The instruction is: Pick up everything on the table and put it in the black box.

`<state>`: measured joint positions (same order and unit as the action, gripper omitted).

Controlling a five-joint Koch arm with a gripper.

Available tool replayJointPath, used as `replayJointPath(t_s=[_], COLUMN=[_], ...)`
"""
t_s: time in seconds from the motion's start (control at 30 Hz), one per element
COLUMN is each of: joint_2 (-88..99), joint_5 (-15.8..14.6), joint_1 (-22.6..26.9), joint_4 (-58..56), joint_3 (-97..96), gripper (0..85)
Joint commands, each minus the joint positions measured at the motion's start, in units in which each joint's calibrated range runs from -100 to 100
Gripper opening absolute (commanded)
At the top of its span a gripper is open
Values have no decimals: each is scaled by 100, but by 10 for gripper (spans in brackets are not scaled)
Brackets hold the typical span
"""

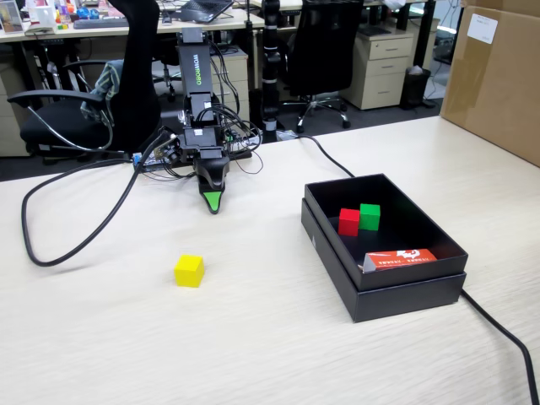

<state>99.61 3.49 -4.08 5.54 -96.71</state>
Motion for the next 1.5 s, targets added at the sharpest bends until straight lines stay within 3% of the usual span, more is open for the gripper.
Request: replayJointPath(t_s=[0.0, 0.2, 0.47, 0.67, 1.0, 1.47], joint_2=[-7, -99, -1063, -2313, -5653, -9496], joint_5=[5, 5, -381, -547, -654, -645], joint_1=[0, -147, -337, -371, -435, -620], joint_4=[-256, -385, -3720, -5154, -6320, -6588], joint_3=[-93, 116, 3225, 5447, 8466, 11185], gripper=[479, 485, 476, 473, 473, 475])
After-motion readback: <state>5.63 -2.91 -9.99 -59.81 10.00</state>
